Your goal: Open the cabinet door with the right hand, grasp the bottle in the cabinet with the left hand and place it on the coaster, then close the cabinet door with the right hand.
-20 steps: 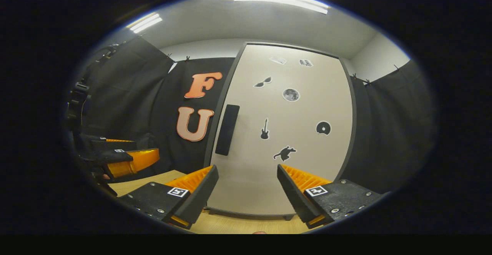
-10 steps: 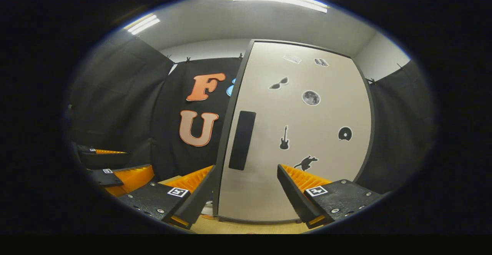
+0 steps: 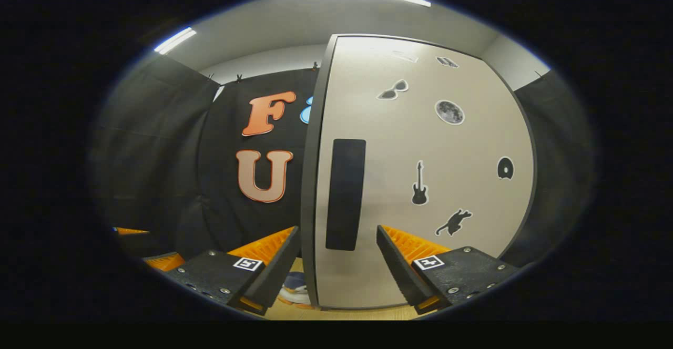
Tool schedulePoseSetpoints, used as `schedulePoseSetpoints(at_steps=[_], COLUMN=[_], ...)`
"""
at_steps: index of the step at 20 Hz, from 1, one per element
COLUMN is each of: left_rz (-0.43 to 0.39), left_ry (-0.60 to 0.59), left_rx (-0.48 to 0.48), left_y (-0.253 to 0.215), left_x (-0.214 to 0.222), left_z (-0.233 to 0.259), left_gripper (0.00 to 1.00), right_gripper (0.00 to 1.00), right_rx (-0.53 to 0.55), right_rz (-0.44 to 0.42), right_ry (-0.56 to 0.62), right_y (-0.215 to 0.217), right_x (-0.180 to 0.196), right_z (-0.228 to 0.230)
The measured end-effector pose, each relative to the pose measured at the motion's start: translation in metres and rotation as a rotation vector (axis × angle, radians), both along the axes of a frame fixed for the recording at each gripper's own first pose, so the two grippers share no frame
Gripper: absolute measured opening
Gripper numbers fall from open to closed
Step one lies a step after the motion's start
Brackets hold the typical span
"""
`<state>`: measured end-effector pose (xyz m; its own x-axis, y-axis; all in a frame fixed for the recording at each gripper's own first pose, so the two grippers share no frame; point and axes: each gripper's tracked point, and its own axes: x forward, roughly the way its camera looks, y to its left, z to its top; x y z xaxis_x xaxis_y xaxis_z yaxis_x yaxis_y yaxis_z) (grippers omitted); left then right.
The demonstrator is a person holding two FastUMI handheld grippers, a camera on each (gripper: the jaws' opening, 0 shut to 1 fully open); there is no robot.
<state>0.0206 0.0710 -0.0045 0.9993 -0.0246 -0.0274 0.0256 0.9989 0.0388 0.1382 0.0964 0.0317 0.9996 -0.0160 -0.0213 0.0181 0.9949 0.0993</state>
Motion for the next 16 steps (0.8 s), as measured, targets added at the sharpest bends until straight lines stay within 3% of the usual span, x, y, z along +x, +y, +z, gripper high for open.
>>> schedulePoseSetpoints(at_steps=[6, 9, 11, 14, 15, 16], left_rz=[-0.045, -0.083, -0.095, -0.099, -0.094, -0.088], left_ry=[0.019, 0.020, 0.033, 0.047, 0.047, 0.051], left_rx=[0.003, -0.003, -0.022, -0.061, -0.067, -0.069], left_y=[0.016, 0.018, 0.019, 0.019, 0.019, 0.019], left_x=[0.015, 0.023, 0.026, 0.021, 0.019, 0.019], left_z=[-0.009, -0.012, -0.016, -0.019, -0.019, -0.020], left_gripper=[0.94, 0.94, 0.95, 0.94, 0.95, 0.95], right_gripper=[0.75, 0.60, 0.40, 0.34, 0.27, 0.27], right_rx=[0.015, 0.027, 0.075, 0.102, 0.101, 0.095], right_rz=[-0.086, -0.125, -0.126, -0.130, -0.132, -0.134], right_ry=[-0.014, -0.012, -0.013, -0.005, -0.001, 0.001], right_y=[-0.007, -0.012, -0.008, -0.010, -0.010, -0.010], right_x=[0.021, 0.023, 0.024, 0.025, 0.025, 0.024], right_z=[0.010, 0.009, 0.009, 0.008, 0.008, 0.008])
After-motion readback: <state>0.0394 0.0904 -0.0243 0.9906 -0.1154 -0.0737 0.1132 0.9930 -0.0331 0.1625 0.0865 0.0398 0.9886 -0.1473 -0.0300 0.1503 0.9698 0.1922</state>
